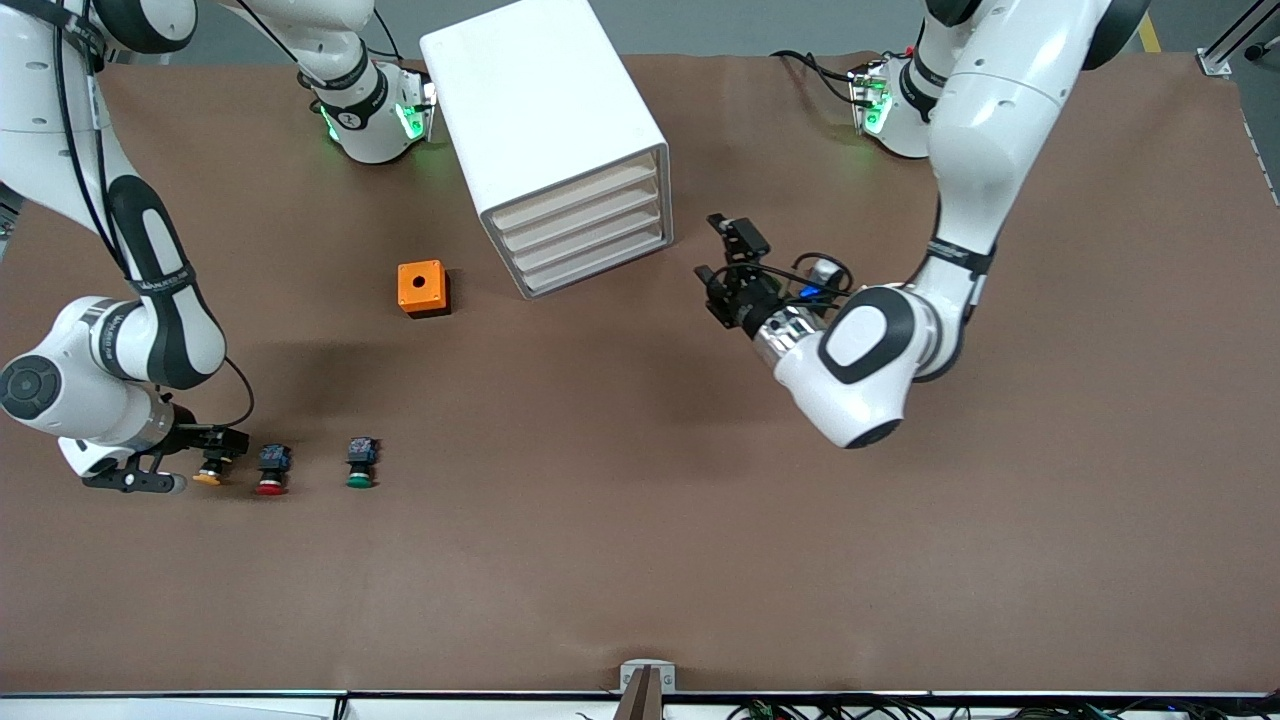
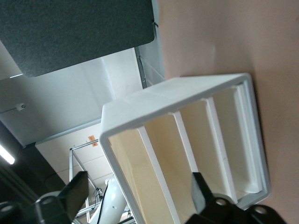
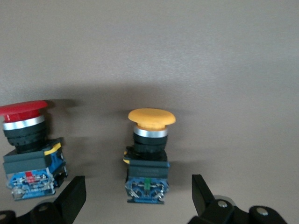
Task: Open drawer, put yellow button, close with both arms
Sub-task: 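Grasp the yellow button with the right gripper while the left gripper grips the drawer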
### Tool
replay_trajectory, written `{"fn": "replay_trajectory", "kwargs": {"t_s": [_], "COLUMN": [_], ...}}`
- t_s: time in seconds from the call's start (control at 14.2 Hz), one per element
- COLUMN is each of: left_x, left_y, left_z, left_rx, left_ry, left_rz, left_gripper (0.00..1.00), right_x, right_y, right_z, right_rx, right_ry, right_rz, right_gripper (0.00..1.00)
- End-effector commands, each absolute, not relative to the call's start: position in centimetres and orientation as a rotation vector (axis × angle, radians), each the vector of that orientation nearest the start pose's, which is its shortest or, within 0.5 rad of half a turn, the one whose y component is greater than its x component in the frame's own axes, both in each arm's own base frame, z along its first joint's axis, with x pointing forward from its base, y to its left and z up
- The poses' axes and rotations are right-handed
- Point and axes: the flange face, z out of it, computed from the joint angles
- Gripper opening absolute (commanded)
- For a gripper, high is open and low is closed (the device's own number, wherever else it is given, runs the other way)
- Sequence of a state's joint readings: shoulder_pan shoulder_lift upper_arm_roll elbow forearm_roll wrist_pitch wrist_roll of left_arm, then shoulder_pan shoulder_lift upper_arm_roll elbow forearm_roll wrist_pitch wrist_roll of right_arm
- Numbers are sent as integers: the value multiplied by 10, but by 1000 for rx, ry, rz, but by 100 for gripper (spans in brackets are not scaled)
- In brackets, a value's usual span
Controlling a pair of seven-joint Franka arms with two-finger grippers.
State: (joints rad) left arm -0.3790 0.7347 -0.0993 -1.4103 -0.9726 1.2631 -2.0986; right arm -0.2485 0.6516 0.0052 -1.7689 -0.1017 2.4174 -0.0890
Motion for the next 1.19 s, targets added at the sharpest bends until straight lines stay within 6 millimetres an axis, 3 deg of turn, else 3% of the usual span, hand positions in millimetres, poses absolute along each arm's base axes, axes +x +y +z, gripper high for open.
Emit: {"fn": "replay_trajectory", "kwargs": {"t_s": [0.0, 0.14, 0.42, 0.91, 1.12], "left_x": [532, 530, 516, 461, 440], "left_y": [-401, -413, -436, -480, -496], "left_z": [285, 273, 254, 234, 237], "left_rx": [1754, 1697, 1606, 1671, 1730], "left_ry": [2236, 2314, 2401, 2430, 2415], "left_rz": [-2153, -2118, -2151, -2240, -2251], "left_gripper": [68, 61, 60, 60, 60], "right_x": [648, 650, 647, 644, 643], "right_y": [-161, -162, -172, -179, -176], "right_z": [189, 174, 173, 176, 176], "right_rx": [-3194, -3182, -3156, -3149, -3122], "right_ry": [131, 157, 207, 223, 255], "right_rz": [-33, -95, -90, -36, 4], "right_gripper": [100, 98, 88, 32, 11]}}
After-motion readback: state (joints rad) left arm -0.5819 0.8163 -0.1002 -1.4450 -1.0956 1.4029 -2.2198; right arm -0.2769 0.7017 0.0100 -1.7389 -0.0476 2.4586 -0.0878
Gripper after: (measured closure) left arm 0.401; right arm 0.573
